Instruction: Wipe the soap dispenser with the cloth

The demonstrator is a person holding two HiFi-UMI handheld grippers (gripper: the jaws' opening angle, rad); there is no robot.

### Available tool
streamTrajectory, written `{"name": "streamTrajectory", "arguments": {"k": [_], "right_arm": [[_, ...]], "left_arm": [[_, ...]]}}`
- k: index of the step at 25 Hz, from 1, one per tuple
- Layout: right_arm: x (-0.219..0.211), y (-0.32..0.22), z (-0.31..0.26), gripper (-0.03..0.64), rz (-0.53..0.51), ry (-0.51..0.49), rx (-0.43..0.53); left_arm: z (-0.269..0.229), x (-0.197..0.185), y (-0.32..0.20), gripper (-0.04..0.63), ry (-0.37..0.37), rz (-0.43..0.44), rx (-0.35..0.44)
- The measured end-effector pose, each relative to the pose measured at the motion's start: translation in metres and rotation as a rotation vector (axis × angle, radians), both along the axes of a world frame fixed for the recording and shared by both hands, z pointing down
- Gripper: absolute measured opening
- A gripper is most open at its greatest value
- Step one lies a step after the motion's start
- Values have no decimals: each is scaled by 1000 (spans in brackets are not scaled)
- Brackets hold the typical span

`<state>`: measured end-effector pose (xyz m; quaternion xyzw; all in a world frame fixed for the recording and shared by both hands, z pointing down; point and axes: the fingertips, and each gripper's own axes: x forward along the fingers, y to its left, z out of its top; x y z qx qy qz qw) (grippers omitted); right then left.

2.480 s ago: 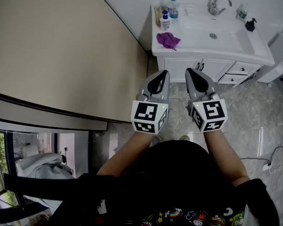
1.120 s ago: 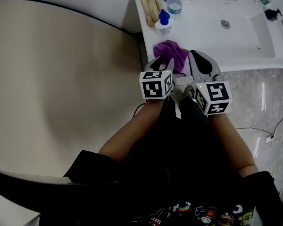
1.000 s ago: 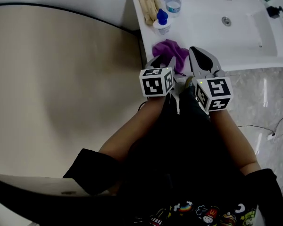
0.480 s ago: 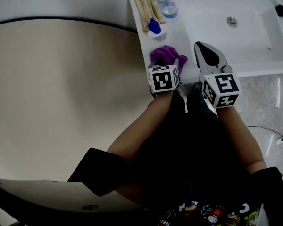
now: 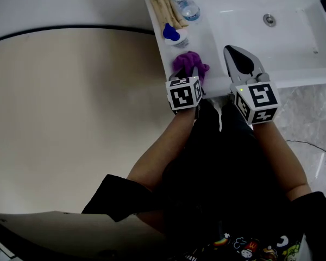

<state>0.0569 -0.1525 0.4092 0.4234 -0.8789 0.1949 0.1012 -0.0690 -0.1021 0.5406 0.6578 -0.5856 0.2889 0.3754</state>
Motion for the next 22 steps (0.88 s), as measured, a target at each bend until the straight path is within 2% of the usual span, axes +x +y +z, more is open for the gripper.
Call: {"name": "streamTrajectory", "arguments": {"k": [3,9,16,22], "right_arm": [[-7,2,-2,21,-15,4,5],[-25,4,-16,21,-33,30,19],[-35,10,-26,21,-13,50,38],[-42,8,-36,21,3,45,61]], "left_arm": [[-10,-2,-4,109,7,12,46],[-48,-4,-27,106,-16,91,189],[-100,6,-36,106,18,160,318],[-132,1,-37,106,-25,225,406]]}}
